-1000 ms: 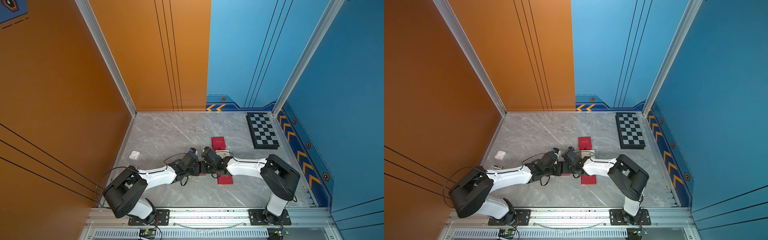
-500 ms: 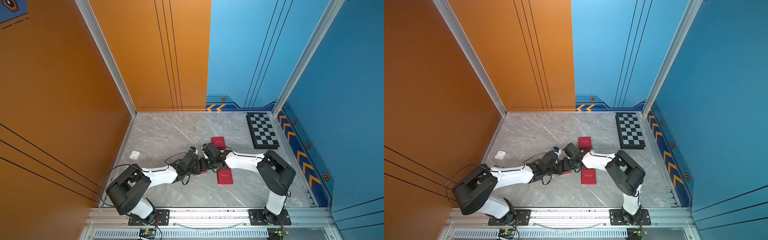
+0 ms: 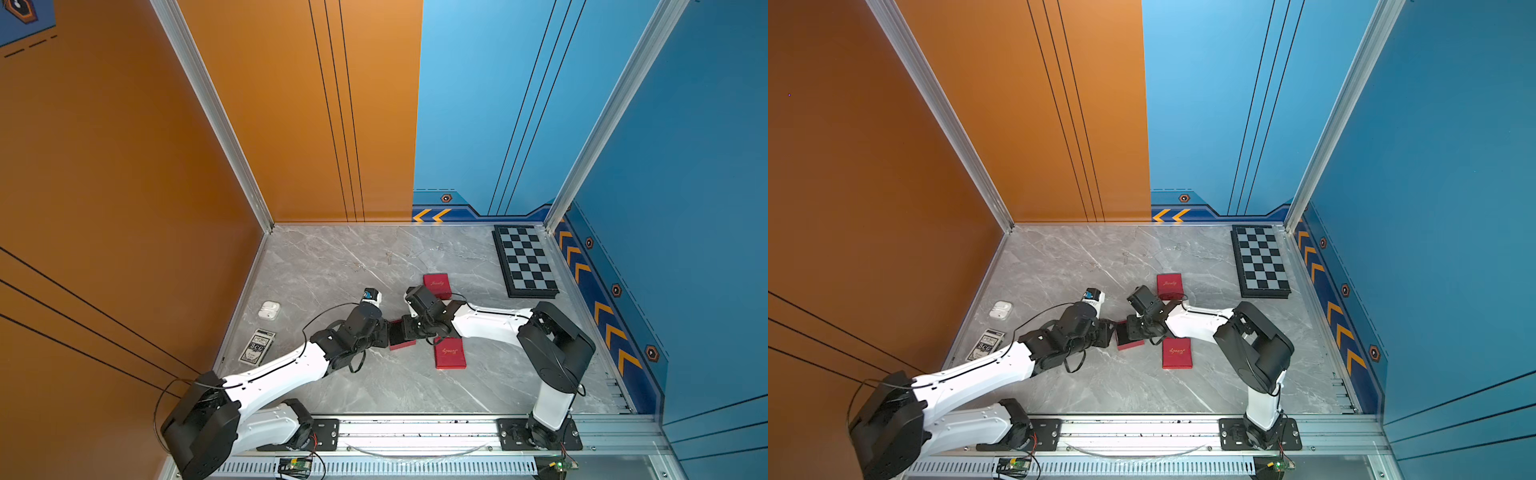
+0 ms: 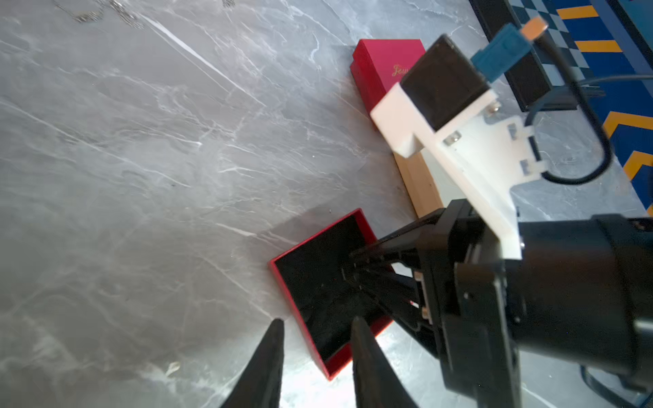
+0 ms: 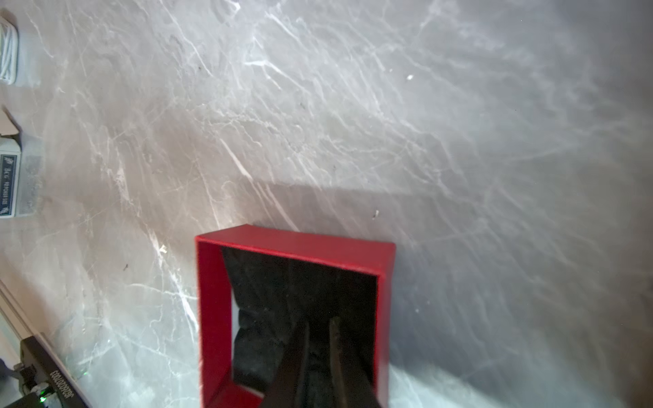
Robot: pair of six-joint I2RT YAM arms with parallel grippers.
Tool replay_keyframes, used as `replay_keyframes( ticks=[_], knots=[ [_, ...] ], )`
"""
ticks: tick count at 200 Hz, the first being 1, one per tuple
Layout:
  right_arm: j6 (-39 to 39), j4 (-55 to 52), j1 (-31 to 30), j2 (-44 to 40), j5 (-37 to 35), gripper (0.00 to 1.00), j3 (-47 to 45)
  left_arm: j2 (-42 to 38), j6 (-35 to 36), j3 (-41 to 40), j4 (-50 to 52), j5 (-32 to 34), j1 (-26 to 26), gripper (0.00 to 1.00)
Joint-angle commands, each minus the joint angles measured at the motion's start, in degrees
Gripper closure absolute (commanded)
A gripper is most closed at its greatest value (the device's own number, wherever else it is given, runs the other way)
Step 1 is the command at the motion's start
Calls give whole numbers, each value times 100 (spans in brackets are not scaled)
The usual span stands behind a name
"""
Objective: Take the necklace out of the lift-off lid jewelry box
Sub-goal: Place the inner lining in the jewelry box, then pick up the lid from the center of the board.
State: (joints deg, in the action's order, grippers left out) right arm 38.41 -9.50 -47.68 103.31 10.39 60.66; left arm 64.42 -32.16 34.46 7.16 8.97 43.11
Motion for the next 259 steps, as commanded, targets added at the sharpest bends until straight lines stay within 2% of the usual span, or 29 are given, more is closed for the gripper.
replay_keyframes(
  ticks=[1,22,60,111,129,148,175,202,259],
  knots=[
    [-110,-58,-56,-416,-157,79,-62,-427,201,-6,823,475,-70,62],
    [-147,-191,-96,-650,-283,75,-35,-797,225,-131,974,600,-114,56],
    [-148,-809,-212,-1215,-843,68,-153,-1177,346,-192,1175,569,-188,53],
    [332,-2104,-578,-2441,-2187,45,-860,-1289,375,-318,1098,398,-252,48],
    [563,-2405,-675,-2793,-2429,36,-1133,-1188,368,-330,1010,282,-276,48],
    [687,-2548,-755,-3083,-2561,20,-1377,-1071,346,-334,921,185,-285,48],
    [720,-2648,-770,-3075,-2603,6,-1504,-944,327,-333,834,106,-286,47],
    [721,-2654,-776,-2792,-2571,0,-1490,-905,317,-356,830,78,-290,47],
    [715,-2597,-708,-2157,-2581,0,-1288,-966,298,-423,829,75,-320,46]
  ],
)
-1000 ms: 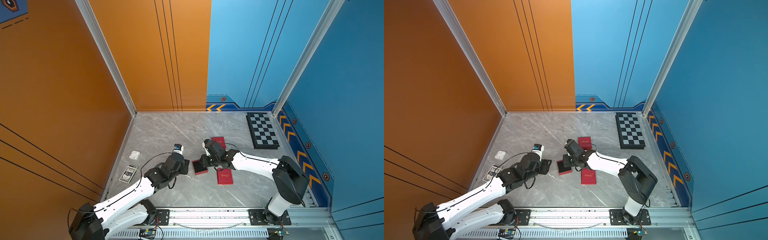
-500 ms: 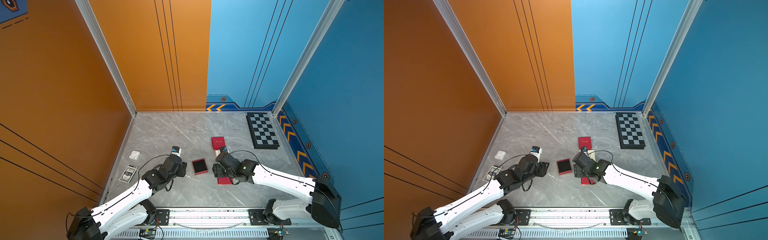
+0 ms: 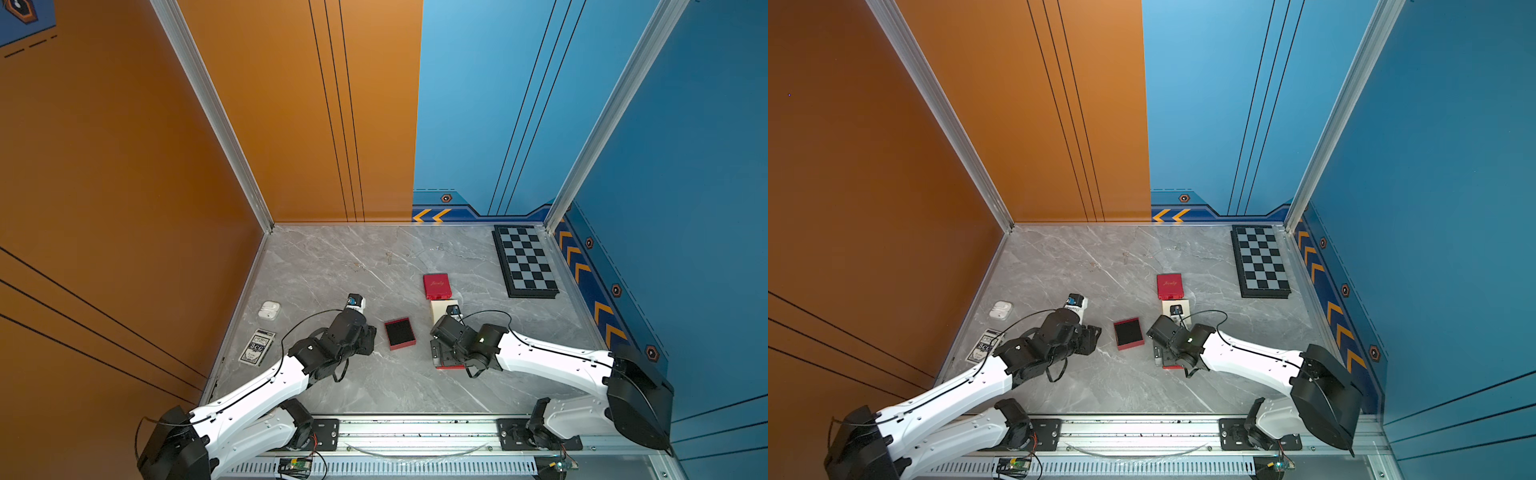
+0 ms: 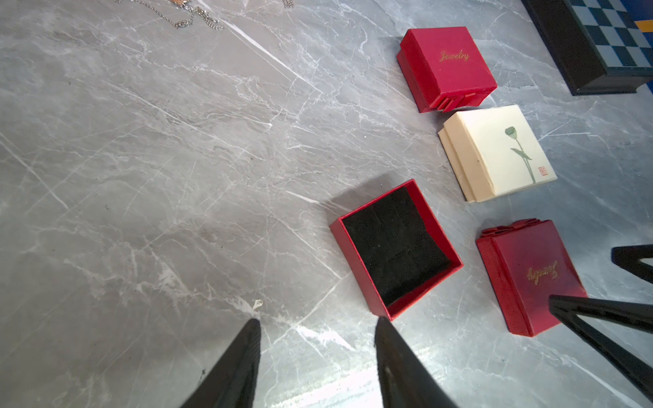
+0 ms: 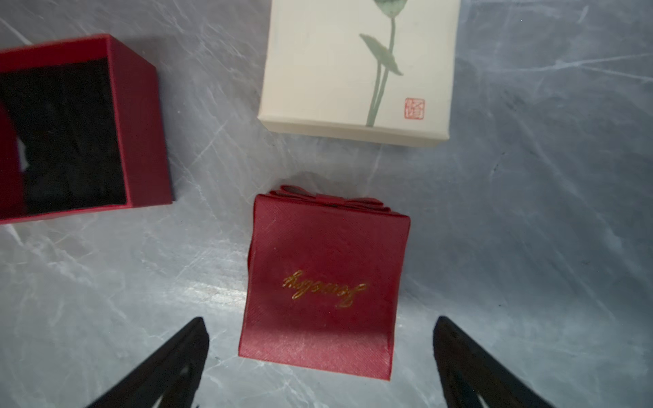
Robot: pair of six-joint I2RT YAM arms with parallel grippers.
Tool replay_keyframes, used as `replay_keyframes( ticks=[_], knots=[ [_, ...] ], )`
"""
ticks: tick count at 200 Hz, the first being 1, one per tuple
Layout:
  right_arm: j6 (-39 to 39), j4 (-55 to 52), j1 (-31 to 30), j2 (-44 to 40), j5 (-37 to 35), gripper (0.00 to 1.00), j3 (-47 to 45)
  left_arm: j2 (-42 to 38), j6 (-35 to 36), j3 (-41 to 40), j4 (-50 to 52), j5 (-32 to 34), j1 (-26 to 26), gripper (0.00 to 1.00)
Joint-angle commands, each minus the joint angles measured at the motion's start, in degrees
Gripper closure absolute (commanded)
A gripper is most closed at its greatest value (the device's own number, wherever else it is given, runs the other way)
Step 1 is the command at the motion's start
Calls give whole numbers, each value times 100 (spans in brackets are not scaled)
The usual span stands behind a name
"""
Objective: Take the necklace out of the lift-off lid jewelry box
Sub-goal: Pick up the lid from the center of the board.
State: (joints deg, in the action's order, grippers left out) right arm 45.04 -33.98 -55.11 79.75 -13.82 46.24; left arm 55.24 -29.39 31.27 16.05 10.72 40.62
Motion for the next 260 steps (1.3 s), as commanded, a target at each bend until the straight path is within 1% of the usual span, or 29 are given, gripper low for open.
replay_keyframes(
  ticks=[1,135,260],
  knots=[
    [51,-147,40,204,-157,0,161,-49,21,-104,-60,-98,-71,46],
    [-61,308,274,724,183,0,194,-82,3,-180,-52,-184,-126,45],
    [-118,365,304,845,344,14,227,-190,-28,-233,-57,-234,-133,43]
  ],
)
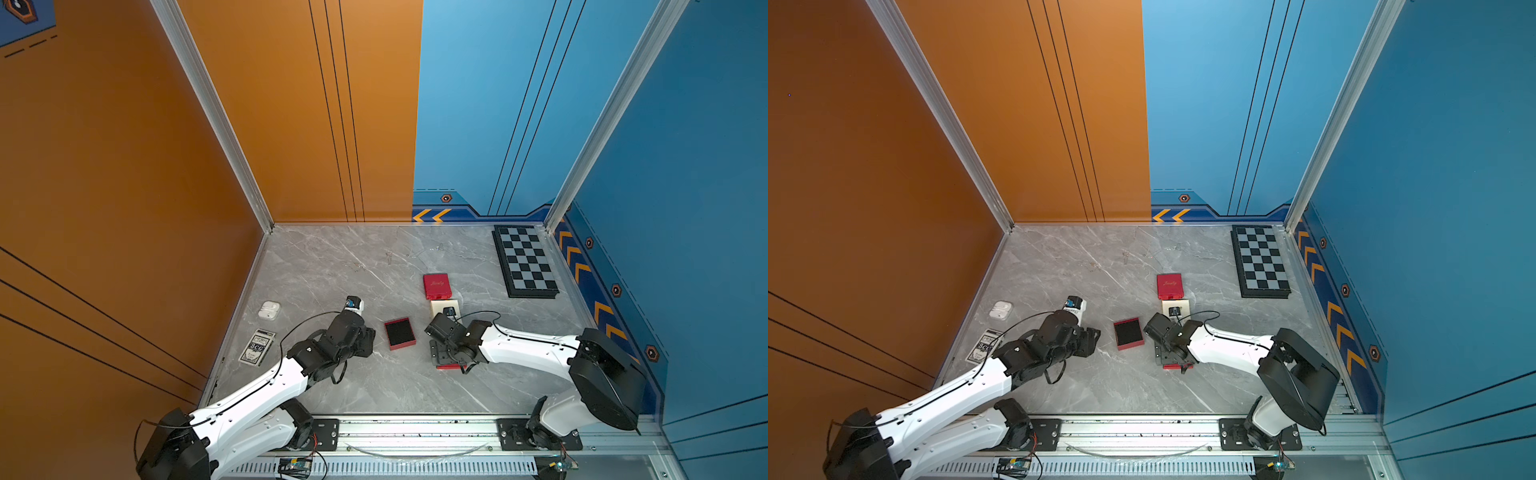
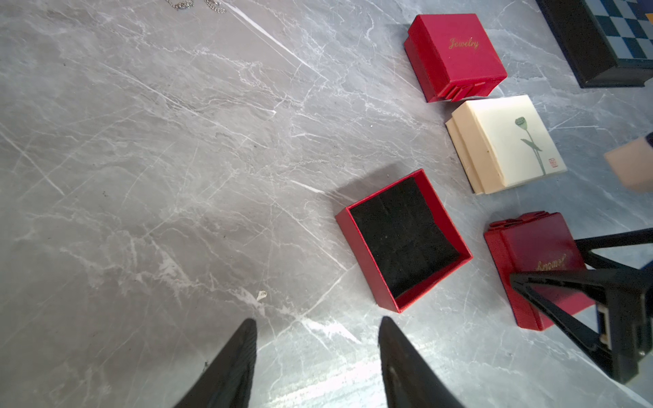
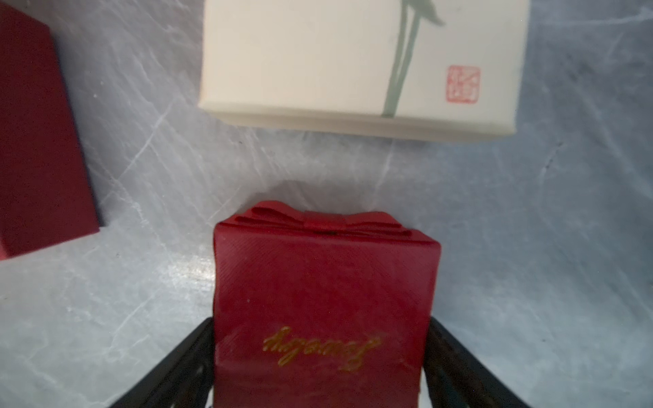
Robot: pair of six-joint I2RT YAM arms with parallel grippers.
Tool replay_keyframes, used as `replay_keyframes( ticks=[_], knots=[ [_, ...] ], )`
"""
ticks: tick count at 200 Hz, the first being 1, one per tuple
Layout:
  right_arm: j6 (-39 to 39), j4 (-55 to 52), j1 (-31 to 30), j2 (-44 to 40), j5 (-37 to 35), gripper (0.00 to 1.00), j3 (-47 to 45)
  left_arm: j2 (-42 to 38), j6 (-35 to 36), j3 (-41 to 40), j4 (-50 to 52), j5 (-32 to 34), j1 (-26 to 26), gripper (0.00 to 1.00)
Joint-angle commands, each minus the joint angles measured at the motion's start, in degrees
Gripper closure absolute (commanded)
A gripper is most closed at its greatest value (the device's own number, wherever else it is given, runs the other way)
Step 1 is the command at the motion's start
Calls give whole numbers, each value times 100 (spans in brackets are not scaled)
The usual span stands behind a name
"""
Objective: Take the necklace out of the lift-off lid jewelry box
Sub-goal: Pick up the lid from the center of the board.
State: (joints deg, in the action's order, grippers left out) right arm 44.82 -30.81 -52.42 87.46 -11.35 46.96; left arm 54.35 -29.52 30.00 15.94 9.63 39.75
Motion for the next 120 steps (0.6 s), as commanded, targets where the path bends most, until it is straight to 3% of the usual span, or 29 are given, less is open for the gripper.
replay_keyframes(
  ticks=[1,120],
  knots=[
    [-101,48,33,72,98,14,160,-105,-13,-107,-43,-122,-46,43],
    [-516,-596,-375,342,143,15,1402,-290,-37,-221,-48,-127,-62,41]
  ],
)
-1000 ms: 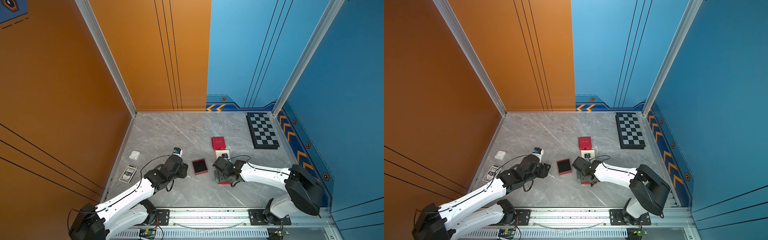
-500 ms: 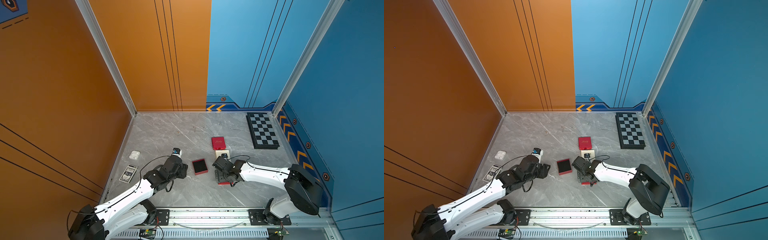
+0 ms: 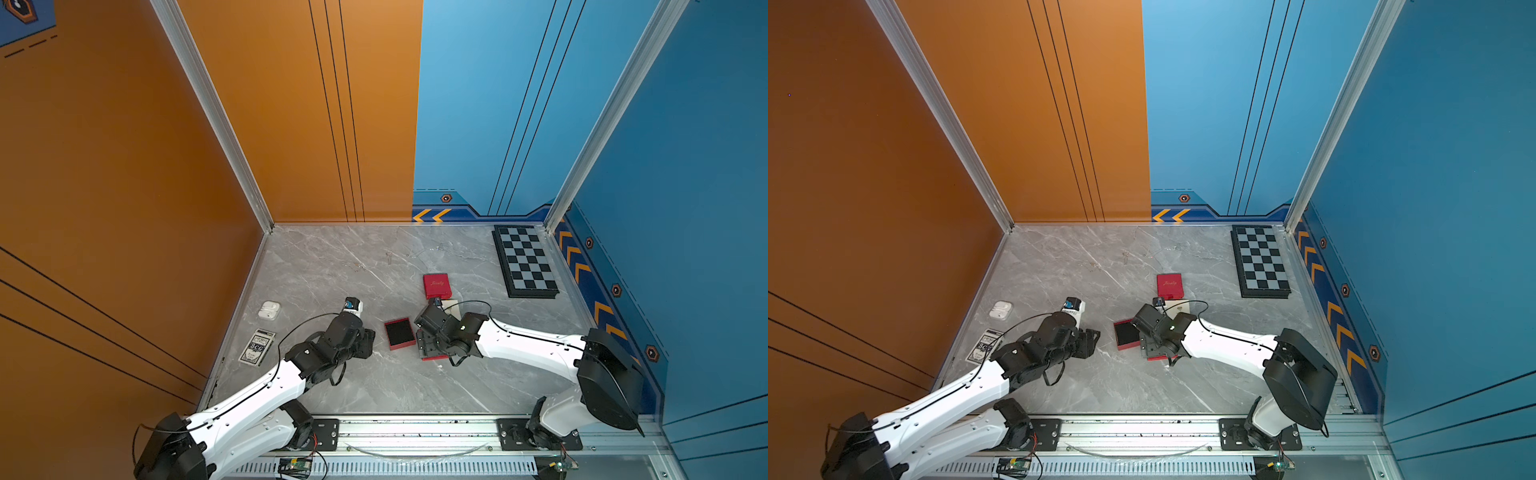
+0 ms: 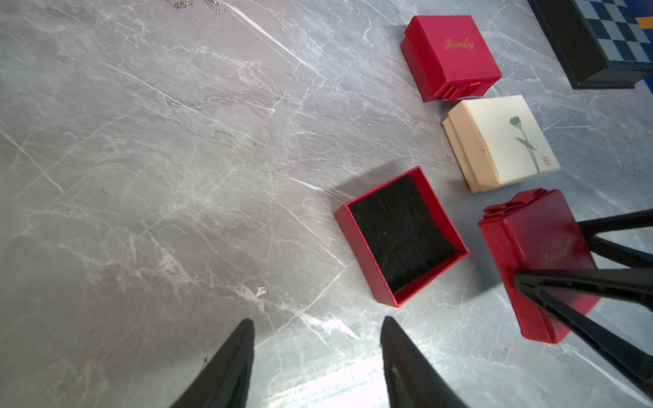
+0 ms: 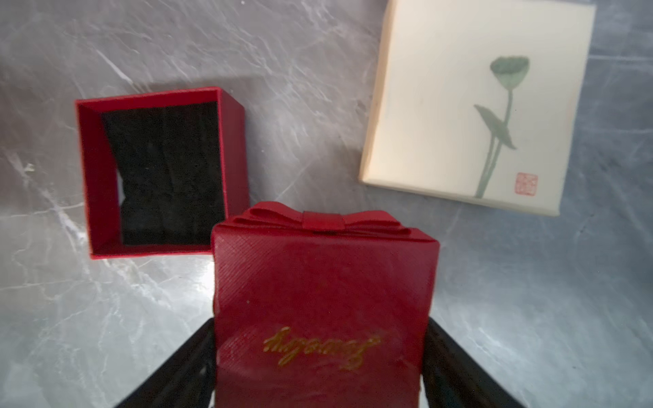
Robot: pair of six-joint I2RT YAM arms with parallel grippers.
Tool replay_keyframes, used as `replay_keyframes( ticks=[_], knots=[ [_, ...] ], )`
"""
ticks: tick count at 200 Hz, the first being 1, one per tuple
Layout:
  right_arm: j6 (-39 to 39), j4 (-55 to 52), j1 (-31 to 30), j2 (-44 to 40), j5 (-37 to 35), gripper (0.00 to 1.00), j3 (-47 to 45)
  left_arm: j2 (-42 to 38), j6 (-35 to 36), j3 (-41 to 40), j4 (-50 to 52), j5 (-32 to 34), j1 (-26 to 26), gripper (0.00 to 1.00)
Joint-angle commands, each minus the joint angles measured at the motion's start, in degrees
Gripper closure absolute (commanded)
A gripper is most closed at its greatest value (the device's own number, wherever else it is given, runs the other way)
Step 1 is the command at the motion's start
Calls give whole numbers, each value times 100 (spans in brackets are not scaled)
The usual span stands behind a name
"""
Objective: Take the necklace out of the lift-off lid jewelry box
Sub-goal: Pick up the lid from the center of the board, then close the lid on the jewelry box.
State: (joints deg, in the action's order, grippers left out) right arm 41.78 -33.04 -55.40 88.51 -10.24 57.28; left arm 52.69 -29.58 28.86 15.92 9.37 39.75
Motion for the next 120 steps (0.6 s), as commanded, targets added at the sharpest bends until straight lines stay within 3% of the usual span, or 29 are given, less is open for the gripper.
replay_keyframes(
  ticks=[1,120],
  knots=[
    [-222,-380,-82,250,31,15,393,-126,-35,-113,-45,-97,-58,41],
    [-767,-843,-166,1996,240,15,2503,-300,-78,-456,-181,-302,-232,38]
  ],
)
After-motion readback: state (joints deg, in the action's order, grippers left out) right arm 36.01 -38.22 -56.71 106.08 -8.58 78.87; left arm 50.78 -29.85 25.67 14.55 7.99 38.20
